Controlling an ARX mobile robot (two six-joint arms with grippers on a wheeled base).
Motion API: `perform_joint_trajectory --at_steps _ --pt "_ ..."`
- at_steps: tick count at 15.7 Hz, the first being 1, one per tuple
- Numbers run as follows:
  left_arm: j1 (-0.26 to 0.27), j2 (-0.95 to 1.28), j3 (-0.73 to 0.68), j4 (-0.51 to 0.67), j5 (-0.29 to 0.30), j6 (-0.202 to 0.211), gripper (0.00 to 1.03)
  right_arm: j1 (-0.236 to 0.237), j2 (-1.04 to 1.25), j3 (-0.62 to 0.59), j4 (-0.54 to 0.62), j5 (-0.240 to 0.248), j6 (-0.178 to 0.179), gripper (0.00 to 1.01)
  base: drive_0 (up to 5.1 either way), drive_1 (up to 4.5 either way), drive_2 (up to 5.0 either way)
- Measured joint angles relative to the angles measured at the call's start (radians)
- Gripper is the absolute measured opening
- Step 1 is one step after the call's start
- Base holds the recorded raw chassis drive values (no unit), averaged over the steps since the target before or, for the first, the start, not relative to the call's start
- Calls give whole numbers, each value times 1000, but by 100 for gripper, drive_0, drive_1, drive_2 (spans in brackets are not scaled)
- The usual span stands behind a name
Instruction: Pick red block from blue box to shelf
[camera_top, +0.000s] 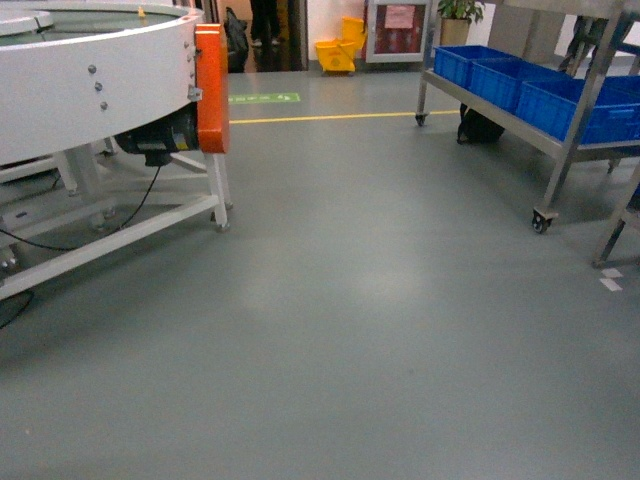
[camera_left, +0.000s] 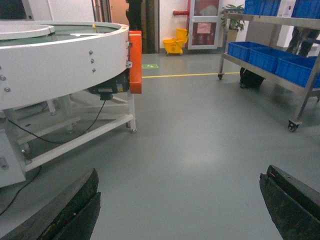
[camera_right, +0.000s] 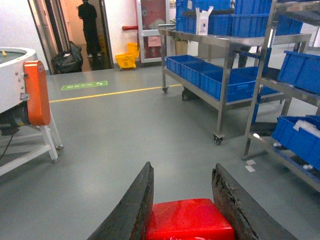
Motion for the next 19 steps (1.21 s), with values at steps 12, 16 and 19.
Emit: perform_joint_trajectory --at_steps 12,16,19 --pt "1 0 0 0 0 0 98 0 1 0 5 0 0 28 -68 177 -314" --pt "1 0 0 1 0 0 98 0 -1 0 5 0 0 28 -159 -159 -159" --pt "1 0 0 1 0 0 98 0 -1 0 5 0 0 28 -157 -157 -157"
